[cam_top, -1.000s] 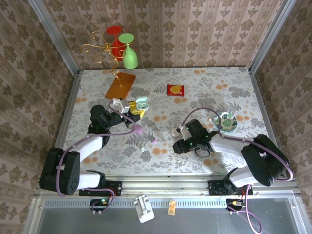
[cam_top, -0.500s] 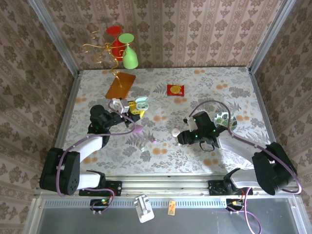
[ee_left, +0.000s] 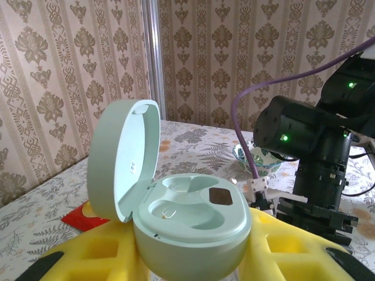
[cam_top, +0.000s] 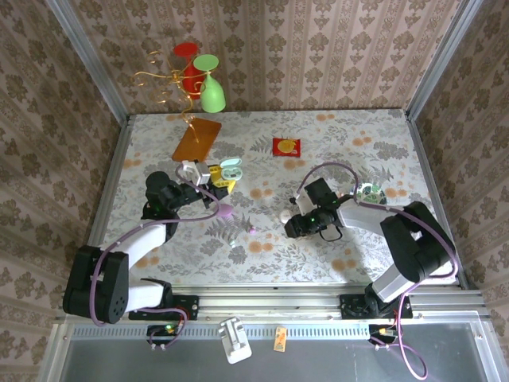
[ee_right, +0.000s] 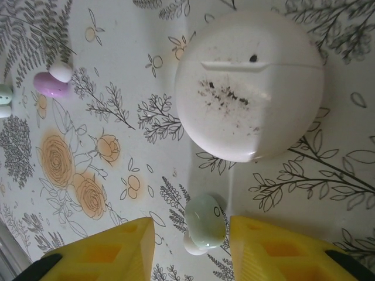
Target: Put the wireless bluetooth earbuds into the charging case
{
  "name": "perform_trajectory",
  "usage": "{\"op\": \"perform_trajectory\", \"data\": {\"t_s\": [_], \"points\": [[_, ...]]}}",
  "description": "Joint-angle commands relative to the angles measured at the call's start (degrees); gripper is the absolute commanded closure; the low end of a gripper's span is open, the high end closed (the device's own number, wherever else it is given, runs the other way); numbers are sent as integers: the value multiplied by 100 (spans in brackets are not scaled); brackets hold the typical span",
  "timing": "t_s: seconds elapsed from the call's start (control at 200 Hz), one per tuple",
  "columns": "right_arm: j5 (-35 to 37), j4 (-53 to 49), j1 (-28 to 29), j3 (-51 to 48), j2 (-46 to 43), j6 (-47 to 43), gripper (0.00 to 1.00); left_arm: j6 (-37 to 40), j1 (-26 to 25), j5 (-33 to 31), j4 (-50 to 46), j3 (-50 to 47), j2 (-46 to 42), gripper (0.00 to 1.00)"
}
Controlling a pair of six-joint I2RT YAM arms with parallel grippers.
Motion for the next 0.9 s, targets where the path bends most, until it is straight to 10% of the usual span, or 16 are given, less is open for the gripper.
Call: {"op": "perform_trajectory", "data": {"t_s": [0.0,0.895], "points": [[-258,36,-7,73,115,-102,60,92,-35,96,3,3,-141,71],[-602,550,146,-514,-84,759,65,187,-56,44,-69,-57,-231,71]]}}
